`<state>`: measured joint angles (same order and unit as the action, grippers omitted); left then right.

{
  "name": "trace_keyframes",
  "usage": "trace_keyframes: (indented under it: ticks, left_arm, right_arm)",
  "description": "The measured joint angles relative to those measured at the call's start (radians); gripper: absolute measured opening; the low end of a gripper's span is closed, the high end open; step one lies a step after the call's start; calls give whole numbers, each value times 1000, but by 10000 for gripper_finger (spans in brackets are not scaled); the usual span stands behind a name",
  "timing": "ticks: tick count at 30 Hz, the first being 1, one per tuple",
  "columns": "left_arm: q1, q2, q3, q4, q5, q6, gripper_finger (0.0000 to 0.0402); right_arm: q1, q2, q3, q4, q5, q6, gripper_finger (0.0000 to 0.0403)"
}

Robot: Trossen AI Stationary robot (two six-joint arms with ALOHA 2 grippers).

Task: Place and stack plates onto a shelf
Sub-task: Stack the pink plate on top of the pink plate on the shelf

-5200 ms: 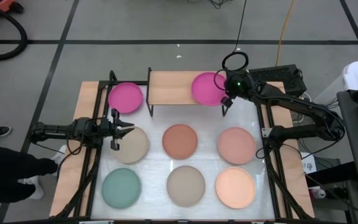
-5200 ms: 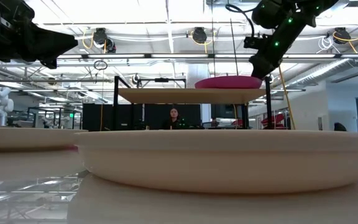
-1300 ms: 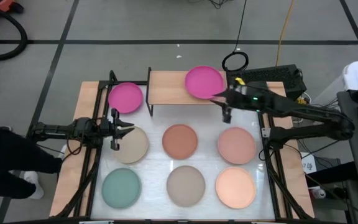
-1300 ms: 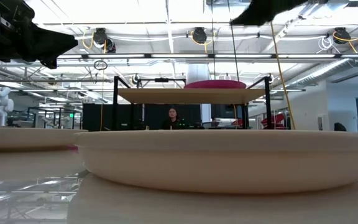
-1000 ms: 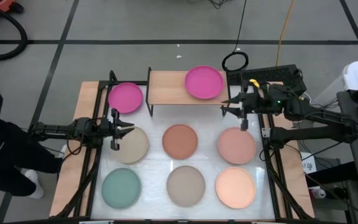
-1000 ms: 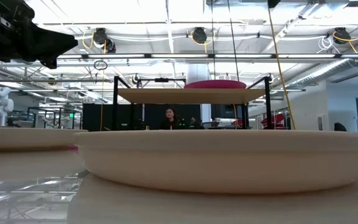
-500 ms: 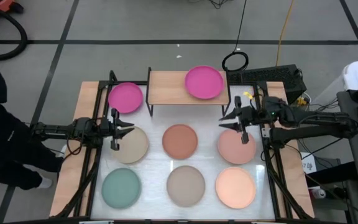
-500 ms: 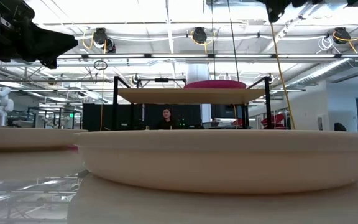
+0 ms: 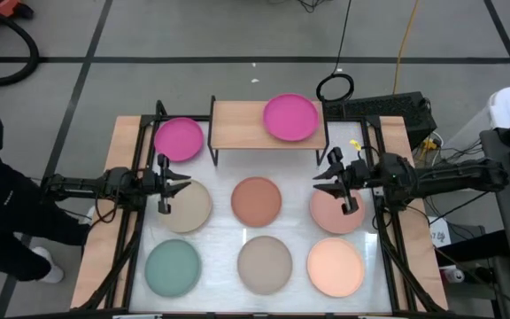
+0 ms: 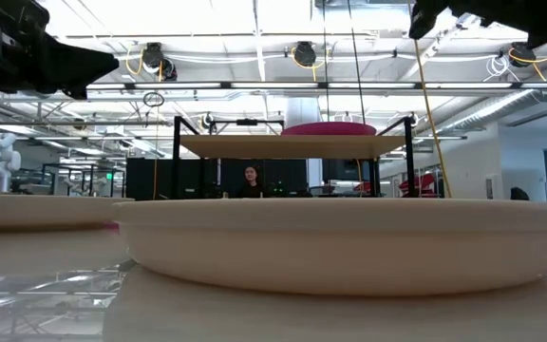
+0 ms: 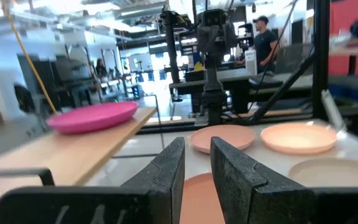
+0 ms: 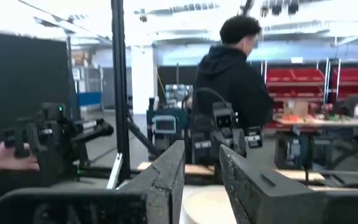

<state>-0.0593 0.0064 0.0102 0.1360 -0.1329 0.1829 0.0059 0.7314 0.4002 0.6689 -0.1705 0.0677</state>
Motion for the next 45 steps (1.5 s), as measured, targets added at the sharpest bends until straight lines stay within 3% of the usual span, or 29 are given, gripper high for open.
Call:
trace_keyframes:
  ticks: [12, 18, 27, 30, 36, 41, 45]
  left_arm:
    - [1, 0, 0, 7, 0, 12, 81]
    - [0, 0, 0, 51, 2, -180, 81]
    - [0, 0, 0, 75, -4, -263, 81]
    - [5, 0, 3, 104, -63, -225, 81]
    - [23, 50, 83, -81, -96, -189, 81]
    - [28, 169, 196, -313, -122, -233, 81]
    - [28, 286, 260, -401, -123, -276, 81]
  right_arm:
    - [93, 22, -15, 49, 232, -8, 84]
    - [121, 63, -15, 89, 323, -8, 84]
    - [149, 169, -15, 204, 386, -4, 84]
    - [149, 200, -15, 237, 385, 0, 84]
    - [150, 243, -15, 247, 390, 24, 84]
    - [150, 277, -15, 262, 466, 26, 84]
    - [150, 305, -15, 316, 485, 19, 84]
